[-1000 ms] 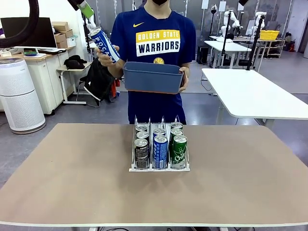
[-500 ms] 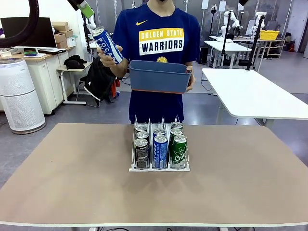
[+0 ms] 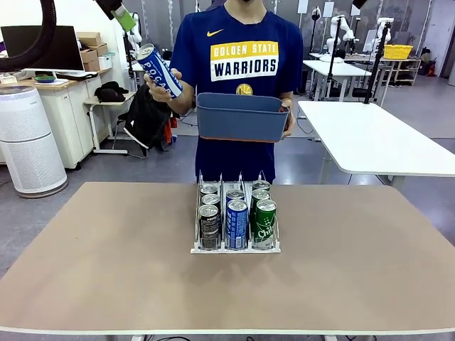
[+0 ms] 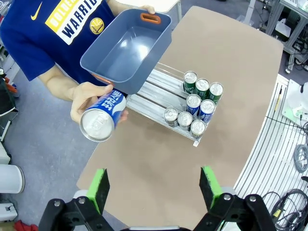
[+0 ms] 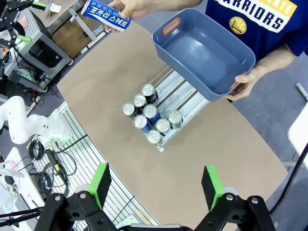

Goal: Fill the beverage cans into the dispenser.
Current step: Pick up the Ionic drink handed by the human.

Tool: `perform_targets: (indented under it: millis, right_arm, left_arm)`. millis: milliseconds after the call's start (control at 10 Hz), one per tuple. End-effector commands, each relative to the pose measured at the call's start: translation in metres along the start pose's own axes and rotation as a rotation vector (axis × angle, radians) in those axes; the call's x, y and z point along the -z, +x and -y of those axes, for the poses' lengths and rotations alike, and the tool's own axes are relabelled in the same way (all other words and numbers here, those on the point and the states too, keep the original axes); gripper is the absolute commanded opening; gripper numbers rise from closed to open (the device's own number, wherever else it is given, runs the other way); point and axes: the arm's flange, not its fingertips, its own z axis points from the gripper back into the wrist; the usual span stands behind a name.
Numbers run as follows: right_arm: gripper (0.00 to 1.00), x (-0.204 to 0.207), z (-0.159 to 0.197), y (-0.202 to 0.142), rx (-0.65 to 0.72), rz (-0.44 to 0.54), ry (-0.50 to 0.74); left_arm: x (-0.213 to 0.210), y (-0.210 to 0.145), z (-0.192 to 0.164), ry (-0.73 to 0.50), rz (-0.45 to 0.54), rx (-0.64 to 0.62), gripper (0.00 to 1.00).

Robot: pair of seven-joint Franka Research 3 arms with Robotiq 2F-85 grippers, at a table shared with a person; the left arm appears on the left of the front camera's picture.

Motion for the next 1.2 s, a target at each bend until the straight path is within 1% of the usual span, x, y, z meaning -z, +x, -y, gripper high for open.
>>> perform_targets:
  millis: [0,200,400,500,800,1000,1100]
  right_arm:
    - [1.0,0.0,0.0,-0.001,0.006,0.0,0.011]
    - [1.0,0.0,0.0,-0.001,0.006,0.0,0.011]
    - [1.0,0.0,0.0,-0.001,0.006,0.0,0.011]
    - [1.0,0.0,0.0,-0.001,0.006,0.0,0.011]
    - [1.0,0.0,0.0,-0.001,0.006,0.0,0.011]
    - [1.0,0.0,0.0,-0.001,0.006,0.0,0.011]
    - [1.0,0.0,0.0,-0.001,0.006,0.0,0.011]
  left_arm:
    - [0.002,-0.002,-0.018,0.017,-0.034,0.059,1.0]
    - [0.008,-0.003,-0.022,0.015,-0.014,0.107,1.0]
    - [0.021,-0.008,-0.035,-0.002,-0.005,0.119,1.0]
    - [0.027,-0.009,-0.039,0.021,0.018,0.116,1.0]
    - [0.052,-0.013,-0.047,0.027,0.043,0.075,1.0]
    - [0.067,-0.016,-0.051,0.069,0.06,0.033,1.0]
    - [0.072,-0.019,-0.054,0.061,0.065,0.027,1.0]
